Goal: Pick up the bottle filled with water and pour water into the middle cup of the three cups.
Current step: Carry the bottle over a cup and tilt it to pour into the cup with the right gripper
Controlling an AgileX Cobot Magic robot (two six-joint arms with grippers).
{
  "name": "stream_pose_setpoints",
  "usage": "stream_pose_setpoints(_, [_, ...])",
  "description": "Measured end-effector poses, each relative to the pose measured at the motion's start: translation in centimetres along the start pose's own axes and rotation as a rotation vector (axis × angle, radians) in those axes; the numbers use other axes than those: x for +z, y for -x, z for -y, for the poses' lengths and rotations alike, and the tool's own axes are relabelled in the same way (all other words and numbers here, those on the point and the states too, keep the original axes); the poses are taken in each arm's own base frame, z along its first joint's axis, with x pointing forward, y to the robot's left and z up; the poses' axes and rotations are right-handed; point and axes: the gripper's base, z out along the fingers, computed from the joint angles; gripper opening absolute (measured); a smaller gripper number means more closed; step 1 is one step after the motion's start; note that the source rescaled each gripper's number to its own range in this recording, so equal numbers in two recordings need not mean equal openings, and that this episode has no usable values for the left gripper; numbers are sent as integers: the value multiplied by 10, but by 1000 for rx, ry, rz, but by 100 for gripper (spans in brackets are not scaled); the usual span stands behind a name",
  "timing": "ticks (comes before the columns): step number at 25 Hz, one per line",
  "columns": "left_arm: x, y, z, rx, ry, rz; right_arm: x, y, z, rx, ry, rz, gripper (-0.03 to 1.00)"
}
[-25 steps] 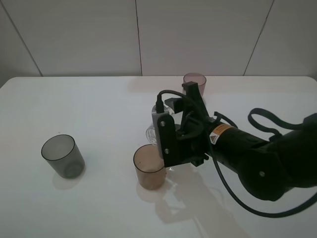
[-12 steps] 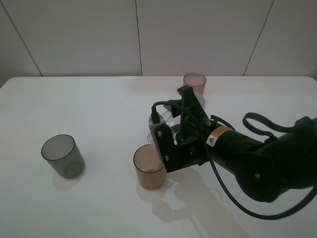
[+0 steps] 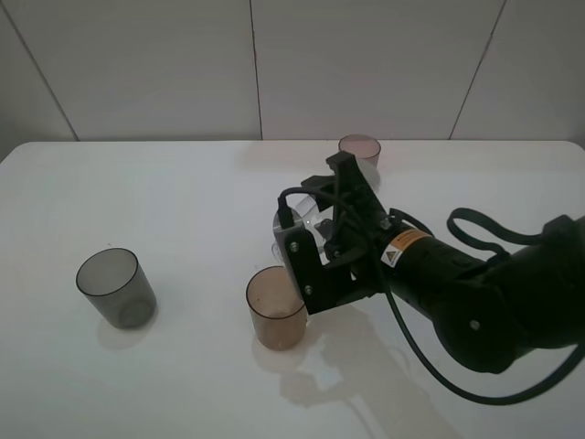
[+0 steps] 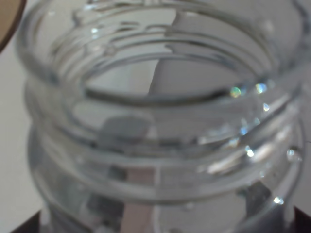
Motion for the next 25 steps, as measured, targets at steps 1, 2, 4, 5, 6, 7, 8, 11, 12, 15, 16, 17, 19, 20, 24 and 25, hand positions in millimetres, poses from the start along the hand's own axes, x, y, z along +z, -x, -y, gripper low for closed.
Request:
stream_pose_setpoints(1, [0,0,0,0,0,0,0,0,0,-3,-2,-1,0])
stream_pose_setpoints(2, [0,0,0,0,0,0,0,0,0,-3,-4,-1,0])
stream_pose_setpoints(4, [0,0,0,0,0,0,0,0,1,-5,-10,-3,0])
stream_pose_setpoints(5, [0,0,0,0,0,0,0,0,1,-5,-12,-4,0])
stream_pose_setpoints(6, [0,0,0,0,0,0,0,0,1,-7,-16,-3,0])
stream_pose_setpoints(7, [0,0,0,0,0,0,-1,2,2,-12,-19,1,0])
stream_pose_setpoints(8, [0,0,0,0,0,0,-1,3,2,-23,-23,4,0])
stream_pose_setpoints(11, [0,0,0,0,0,0,-2,5,3,-56,-30,12,0])
stream_pose_setpoints(12, [0,0,0,0,0,0,-2,6,3,-61,-33,13,0])
stream_pose_setpoints(15, [0,0,0,0,0,0,-1,6,2,-68,-40,7,0])
stream_pose_setpoints(16, [0,0,0,0,0,0,0,6,1,-69,-42,5,0])
stream_pose_setpoints(17, [0,0,0,0,0,0,0,6,0,-71,-46,2,0])
stream_pose_setpoints(19, [0,0,0,0,0,0,1,6,-1,-76,-49,-1,0])
stream_pose_setpoints(20, [0,0,0,0,0,0,2,6,-1,-78,-48,-1,0])
stream_pose_setpoints(24, [0,0,0,0,0,0,2,5,1,-77,-68,-9,0])
stream_pose_setpoints(25, [0,0,0,0,0,0,2,5,1,-77,-71,-10,0])
